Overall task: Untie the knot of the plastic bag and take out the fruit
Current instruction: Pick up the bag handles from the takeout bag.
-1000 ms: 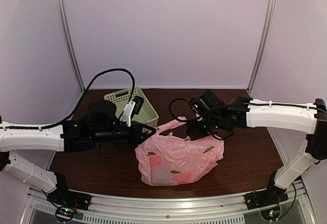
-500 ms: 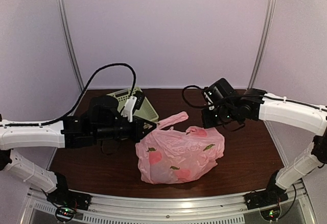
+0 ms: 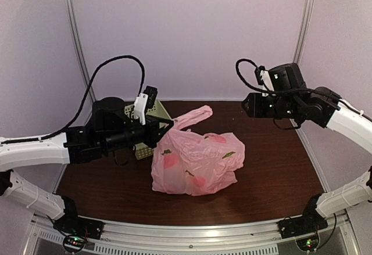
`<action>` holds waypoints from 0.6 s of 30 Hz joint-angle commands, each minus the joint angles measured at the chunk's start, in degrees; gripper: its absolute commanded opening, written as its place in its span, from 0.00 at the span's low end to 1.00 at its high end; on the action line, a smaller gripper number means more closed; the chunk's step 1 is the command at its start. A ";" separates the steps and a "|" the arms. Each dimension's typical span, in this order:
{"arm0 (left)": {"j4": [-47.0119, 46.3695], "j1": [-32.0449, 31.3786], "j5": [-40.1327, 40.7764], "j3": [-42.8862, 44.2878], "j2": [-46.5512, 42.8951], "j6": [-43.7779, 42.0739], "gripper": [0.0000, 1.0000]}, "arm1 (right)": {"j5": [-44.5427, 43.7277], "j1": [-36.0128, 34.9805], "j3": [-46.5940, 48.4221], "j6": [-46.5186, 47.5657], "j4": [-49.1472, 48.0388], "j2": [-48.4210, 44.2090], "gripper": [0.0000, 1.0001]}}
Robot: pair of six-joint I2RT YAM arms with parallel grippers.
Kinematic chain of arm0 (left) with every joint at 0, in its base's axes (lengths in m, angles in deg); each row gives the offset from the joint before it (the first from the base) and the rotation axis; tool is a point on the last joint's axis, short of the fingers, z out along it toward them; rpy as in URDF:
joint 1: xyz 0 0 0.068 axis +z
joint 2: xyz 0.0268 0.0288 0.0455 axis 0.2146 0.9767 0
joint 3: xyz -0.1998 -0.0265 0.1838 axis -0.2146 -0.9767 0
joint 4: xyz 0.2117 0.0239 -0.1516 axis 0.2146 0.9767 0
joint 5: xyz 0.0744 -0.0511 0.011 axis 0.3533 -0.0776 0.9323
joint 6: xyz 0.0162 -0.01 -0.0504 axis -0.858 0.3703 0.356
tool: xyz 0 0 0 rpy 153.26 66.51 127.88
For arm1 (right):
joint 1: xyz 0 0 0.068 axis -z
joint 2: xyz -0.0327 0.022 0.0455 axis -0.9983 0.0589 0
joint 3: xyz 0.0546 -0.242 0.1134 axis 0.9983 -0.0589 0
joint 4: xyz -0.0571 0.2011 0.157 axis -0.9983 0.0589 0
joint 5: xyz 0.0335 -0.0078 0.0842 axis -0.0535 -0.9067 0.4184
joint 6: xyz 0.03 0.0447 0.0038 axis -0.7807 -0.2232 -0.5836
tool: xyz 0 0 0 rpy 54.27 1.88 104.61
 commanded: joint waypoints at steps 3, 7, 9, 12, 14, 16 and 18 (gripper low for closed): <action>-5.00 0.27 -2.74 -10.31 -4.65 3.93 0.00 | 9.81 0.47 -14.81 -6.49 -7.82 -0.99 0.73; -6.17 0.23 -2.76 -14.46 -7.54 5.86 0.00 | 15.33 0.47 -19.17 -8.42 -14.54 -0.80 0.89; -6.18 0.21 -2.81 -15.36 -8.24 6.28 0.00 | 16.36 0.49 -19.38 -8.61 -15.92 0.30 0.92; -5.57 0.25 -2.87 -15.80 -8.43 6.90 0.00 | 18.29 0.43 -19.59 -8.96 -18.20 3.58 0.93; -5.55 0.24 -2.79 -15.82 -8.35 7.07 0.00 | 19.81 0.48 -19.93 -9.17 -19.84 5.23 0.91; -5.55 0.22 -2.77 -15.82 -8.36 7.05 0.00 | 21.25 0.46 -20.08 -9.30 -20.72 6.40 0.89; -5.54 0.25 -2.75 -15.77 -8.30 7.03 0.00 | 22.92 0.50 -20.09 -9.28 -21.42 7.44 0.86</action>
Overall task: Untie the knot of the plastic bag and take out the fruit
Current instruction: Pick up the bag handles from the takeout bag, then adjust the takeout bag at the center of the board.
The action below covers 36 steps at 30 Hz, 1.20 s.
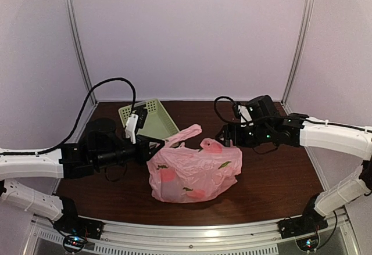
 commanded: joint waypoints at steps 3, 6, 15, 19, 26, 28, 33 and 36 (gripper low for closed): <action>-2.22 0.21 -0.12 -0.42 -0.02 0.55 0.00 | 6.84 0.27 -0.34 -0.27 -4.34 2.64 0.76; -1.68 0.23 1.53 0.71 0.61 -0.01 0.00 | 9.65 0.33 -0.13 -0.58 -6.69 2.15 0.40; 7.27 0.51 17.63 17.48 3.11 -10.12 0.00 | 6.11 5.87 19.00 6.57 4.70 -2.32 0.00; 4.08 1.40 18.64 15.18 0.08 -10.32 0.04 | 3.80 6.56 21.52 9.14 6.84 -7.68 0.00; 3.53 1.44 12.57 3.37 -4.44 -2.64 0.09 | 14.80 5.80 2.14 6.03 -3.74 -17.18 0.00; 3.66 1.44 9.14 0.56 -5.84 -1.13 0.17 | 17.21 4.36 -3.68 3.81 -6.99 -18.50 0.00; 7.32 1.44 0.63 1.21 -7.67 -2.78 0.48 | 18.01 0.87 -6.60 5.04 -3.88 -18.80 0.00; 9.91 1.44 -2.86 4.92 -6.64 -5.80 0.68 | 19.00 0.04 -6.57 5.46 -3.12 -19.19 0.00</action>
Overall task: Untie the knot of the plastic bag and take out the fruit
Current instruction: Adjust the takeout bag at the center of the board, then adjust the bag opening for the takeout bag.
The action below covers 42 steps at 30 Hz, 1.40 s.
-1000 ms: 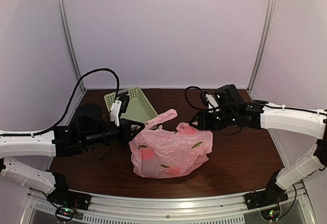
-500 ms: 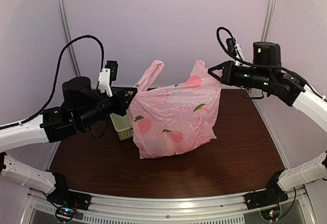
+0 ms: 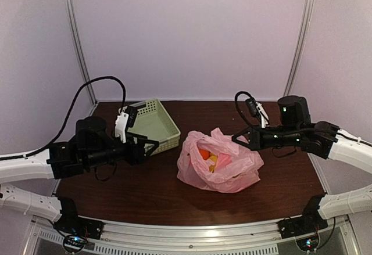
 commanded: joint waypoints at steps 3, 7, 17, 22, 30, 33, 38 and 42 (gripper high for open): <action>0.77 0.31 -11.96 9.32 2.61 -6.06 0.81 | 3.16 -2.22 -0.05 -0.09 -1.70 -1.73 0.00; 1.44 -0.06 -19.58 16.57 9.40 -11.93 0.91 | 2.82 -5.00 -1.90 -2.14 -4.96 -1.04 0.00; 4.64 -10.69 -18.05 28.50 20.10 -28.83 0.96 | -1.38 -10.71 -1.44 -4.02 -10.76 3.49 0.00; 4.52 -13.87 -15.47 27.30 20.56 -32.61 0.96 | -4.12 -11.01 -0.05 -4.20 -8.91 4.40 0.00; 4.44 -20.20 -3.31 24.29 20.59 -39.72 0.95 | -6.41 -10.89 0.40 -4.65 -7.84 4.58 0.00; 5.61 -21.81 -0.02 24.26 22.47 -42.92 0.94 | -6.61 -10.95 0.40 -5.08 -8.08 4.50 0.00; 6.68 -23.22 4.20 24.34 25.41 -46.42 0.96 | -6.76 -10.94 0.32 -5.48 -8.43 3.98 0.00; 6.50 -24.37 7.72 24.89 28.04 -49.47 0.98 | -6.91 -10.93 0.31 -5.63 -8.46 3.80 0.00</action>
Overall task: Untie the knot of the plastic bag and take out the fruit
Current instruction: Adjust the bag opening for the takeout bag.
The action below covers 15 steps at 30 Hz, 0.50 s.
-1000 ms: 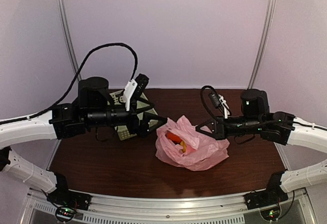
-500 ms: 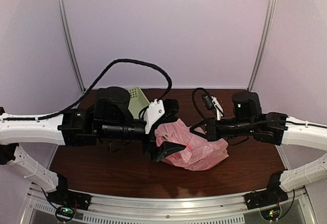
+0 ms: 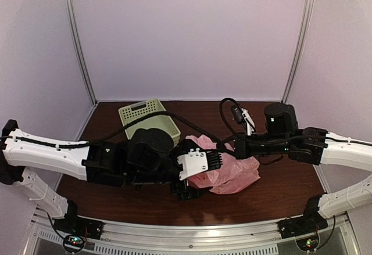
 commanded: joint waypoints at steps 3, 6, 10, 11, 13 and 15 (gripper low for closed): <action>-0.54 -1.62 7.14 0.44 3.95 -6.09 0.98 | -1.88 -0.27 1.32 -0.68 -0.22 -0.47 0.00; -1.98 -2.23 11.16 0.39 4.76 -7.53 0.97 | -1.84 -0.27 1.29 -0.66 -0.27 -0.38 0.00; -4.51 -2.33 16.09 1.05 5.73 -7.83 0.79 | -2.04 -0.27 1.06 -0.92 -0.37 -0.13 0.00; -4.83 -2.38 17.54 1.41 6.10 -7.78 0.73 | -2.11 -0.27 0.98 -0.96 -0.42 -0.05 0.00; -5.90 -2.39 20.89 2.04 6.93 -7.46 0.62 | -2.25 -0.27 0.85 -1.17 -0.68 -0.07 0.00; -6.95 -2.43 24.32 2.68 7.78 -7.18 0.47 | -2.42 -0.27 0.67 -1.40 -0.83 -0.23 0.00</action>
